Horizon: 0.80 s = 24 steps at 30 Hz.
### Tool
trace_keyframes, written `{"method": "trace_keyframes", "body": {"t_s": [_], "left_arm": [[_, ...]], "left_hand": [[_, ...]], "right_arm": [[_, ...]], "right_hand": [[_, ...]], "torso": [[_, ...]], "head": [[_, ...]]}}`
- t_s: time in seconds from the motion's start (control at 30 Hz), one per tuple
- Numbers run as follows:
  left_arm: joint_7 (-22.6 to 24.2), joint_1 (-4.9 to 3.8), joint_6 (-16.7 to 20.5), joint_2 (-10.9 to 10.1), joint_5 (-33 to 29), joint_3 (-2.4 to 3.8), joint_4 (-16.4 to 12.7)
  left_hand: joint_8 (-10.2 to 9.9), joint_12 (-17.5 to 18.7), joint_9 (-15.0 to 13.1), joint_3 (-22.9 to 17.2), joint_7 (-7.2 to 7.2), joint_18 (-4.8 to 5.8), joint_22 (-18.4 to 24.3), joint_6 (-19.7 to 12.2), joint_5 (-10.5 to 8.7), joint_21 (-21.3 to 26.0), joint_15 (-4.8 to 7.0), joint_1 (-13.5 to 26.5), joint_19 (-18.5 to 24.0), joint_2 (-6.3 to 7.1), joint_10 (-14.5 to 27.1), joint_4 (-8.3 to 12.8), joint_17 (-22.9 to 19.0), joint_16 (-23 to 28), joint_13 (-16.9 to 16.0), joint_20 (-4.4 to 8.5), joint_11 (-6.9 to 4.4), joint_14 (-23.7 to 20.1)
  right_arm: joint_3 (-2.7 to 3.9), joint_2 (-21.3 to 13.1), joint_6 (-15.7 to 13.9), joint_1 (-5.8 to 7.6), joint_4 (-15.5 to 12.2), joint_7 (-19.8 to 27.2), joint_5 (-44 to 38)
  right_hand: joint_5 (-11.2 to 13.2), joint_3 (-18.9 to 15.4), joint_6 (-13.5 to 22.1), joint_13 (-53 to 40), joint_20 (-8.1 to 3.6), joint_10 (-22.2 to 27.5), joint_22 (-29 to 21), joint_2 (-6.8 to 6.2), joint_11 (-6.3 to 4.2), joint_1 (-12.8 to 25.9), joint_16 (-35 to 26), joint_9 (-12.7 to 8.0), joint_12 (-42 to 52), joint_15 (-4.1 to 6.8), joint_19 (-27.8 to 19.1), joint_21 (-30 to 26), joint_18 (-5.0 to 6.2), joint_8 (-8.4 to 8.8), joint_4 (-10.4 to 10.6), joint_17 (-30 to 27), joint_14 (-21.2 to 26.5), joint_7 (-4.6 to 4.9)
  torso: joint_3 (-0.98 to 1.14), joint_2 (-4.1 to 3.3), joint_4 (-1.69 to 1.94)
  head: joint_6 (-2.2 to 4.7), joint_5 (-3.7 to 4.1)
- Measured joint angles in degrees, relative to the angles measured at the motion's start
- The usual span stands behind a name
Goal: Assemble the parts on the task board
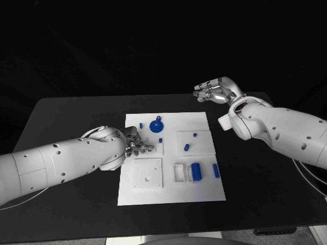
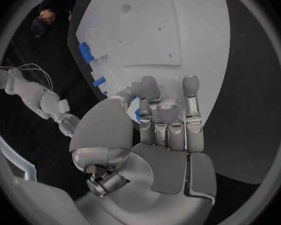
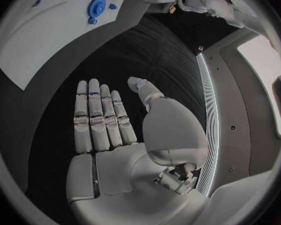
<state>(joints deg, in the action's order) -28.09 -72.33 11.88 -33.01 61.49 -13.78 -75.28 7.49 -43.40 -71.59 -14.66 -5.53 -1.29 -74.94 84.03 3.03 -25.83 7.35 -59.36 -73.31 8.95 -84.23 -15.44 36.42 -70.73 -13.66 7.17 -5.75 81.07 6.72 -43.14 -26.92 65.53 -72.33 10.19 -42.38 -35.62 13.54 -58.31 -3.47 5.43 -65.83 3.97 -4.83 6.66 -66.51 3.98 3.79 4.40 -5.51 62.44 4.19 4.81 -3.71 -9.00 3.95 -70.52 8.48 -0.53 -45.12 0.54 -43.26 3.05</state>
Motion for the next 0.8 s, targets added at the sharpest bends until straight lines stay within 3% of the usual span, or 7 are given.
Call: {"method": "trace_keyframes", "body": {"t_s": [0.27, 0.37, 0.6, 0.7, 0.73, 0.8], "left_arm": [[0.09, 0.0, 1.2, -0.11, -0.67, 0.0, 0.18], [0.23, 0.01, 1.72, -0.26, -1.1, 0.01, 0.18], [0.67, 0.0, 2.72, -1.1, -2.42, 0.1, -0.31], [0.87, -0.04, 2.99, -1.65, -3.14, 0.35, -0.73], [0.97, -0.05, 3.06, -1.9, -3.52, 0.63, -0.89], [1.13, -0.13, 3.1, -2.24, -4.15, 1.31, -1.01]], "left_hand": [[-0.54, 0.0, 0.15, 1.41, 0.0, 0.0, 0.01, 0.0, 0.0, 0.0, 0.23, 1.7, -0.06, 2.14, 0.0, -1.22, -0.63, 0.64, 0.3, 0.34, 0.0, -0.23], [-0.56, 0.0, 0.32, 8.79, 0.0, 0.0, 0.01, 0.0, 0.27, 0.44, 0.23, 1.07, 0.02, -1.06, 0.0, -0.85, -1.12, 0.95, 0.32, 0.42, 0.01, -0.23], [-1.17, 0.69, 1.28, 9.39, 0.32, 0.0, 0.01, -0.1, 0.27, 0.73, 0.23, 0.64, 0.02, -0.73, 0.0, -0.98, -2.24, 1.73, 0.29, 0.42, 0.01, -0.23], [-2.64, 2.41, 4.24, 9.64, 0.82, 0.0, 0.01, -0.2, 0.82, 1.87, 0.4, -0.79, 0.34, -0.73, 0.0, -0.73, -4.09, 3.4, 0.62, 0.73, 0.01, -1.31], [-2.91, 3.82, 5.34, 9.86, 1.33, 0.69, 0.01, -0.78, 1.33, 2.54, 0.39, -1.49, 0.55, -1.36, 0.0, -0.22, -4.64, 4.31, 0.92, 0.95, 0.01, -1.88], [-3.32, 6.45, 9.24, 10.16, 2.02, 0.88, 0.02, -3.22, 1.61, 3.81, 0.24, -2.38, 0.84, -2.25, 0.21, 1.1, -5.79, 5.88, 1.24, 1.23, 0.23, -2.51]], "right_arm": [[0.0, 0.03, 0.0, -0.04, 0.09, 0.0, 0.0], [0.0, 0.04, 0.0, -0.09, 0.12, 0.0, 0.01], [0.0, -0.01, 0.0, -0.19, 0.19, 0.0, 0.02], [0.0, -0.05, -0.01, -0.21, 0.23, 0.0, 0.04], [0.0, -0.07, -0.01, -0.22, 0.25, 0.0, 0.05], [0.0, -0.09, -0.01, -0.23, 0.3, 0.0, 0.06]], "right_hand": [[0.0, 0.0, 0.0, 0.0, 0.0, 0.0, 0.0, 0.0, 0.0, 0.0, 0.0, 0.0, 0.0, 0.0, 0.0, 0.0, 0.0, 0.0, 0.0, 0.0, 0.0, 0.0], [0.0, 0.0, 0.0, 0.0, 0.0, 0.0, 0.0, 0.0, 0.0, 0.0, 0.0, 0.0, 0.0, 0.0, 0.0, 0.0, 0.0, 0.0, 0.0, 0.0, 0.0, 0.0], [0.0, 0.0, 0.0, 0.0, 0.0, 0.21, -0.05, 0.0, 0.21, 0.0, 0.0, 0.0, 0.0, 0.0, 0.0, 0.0, 0.0, 0.0, 0.0, -0.05, 0.0, 0.0], [0.0, 0.0, 0.0, 0.0, 0.0, 0.21, -0.05, 0.0, 0.21, 0.0, 0.0, 0.0, 0.0, 0.0, 0.0, 0.0, 0.0, 0.0, 0.0, -0.05, 0.0, 0.0], [-0.09, 0.0, 0.0, 0.0, 0.0, 0.21, -0.05, 0.0, 0.21, 0.0, 0.0, 0.0, 0.0, 0.0, 0.0, 0.0, 0.0, 0.0, 0.0, -0.05, 0.0, 0.0], [-0.23, 0.0, 0.0, 0.0, 0.0, 0.21, -0.05, 0.0, 0.21, 0.0, 0.0, 0.0, 0.0, 0.0, 0.0, 0.0, 0.0, 0.0, 0.0, -0.05, 0.0, 0.0]], "torso": [[-0.01, -0.01, 0.0], [-0.01, -0.01, 0.0], [-0.02, 0.0, 0.01], [-0.02, 0.01, 0.01], [-0.03, 0.01, 0.02], [-0.05, 0.02, 0.02]], "head": [[0.0, 0.08], [0.05, 0.12], [0.18, 0.08], [0.35, 0.05], [0.41, 0.05], [0.61, -0.01]]}}
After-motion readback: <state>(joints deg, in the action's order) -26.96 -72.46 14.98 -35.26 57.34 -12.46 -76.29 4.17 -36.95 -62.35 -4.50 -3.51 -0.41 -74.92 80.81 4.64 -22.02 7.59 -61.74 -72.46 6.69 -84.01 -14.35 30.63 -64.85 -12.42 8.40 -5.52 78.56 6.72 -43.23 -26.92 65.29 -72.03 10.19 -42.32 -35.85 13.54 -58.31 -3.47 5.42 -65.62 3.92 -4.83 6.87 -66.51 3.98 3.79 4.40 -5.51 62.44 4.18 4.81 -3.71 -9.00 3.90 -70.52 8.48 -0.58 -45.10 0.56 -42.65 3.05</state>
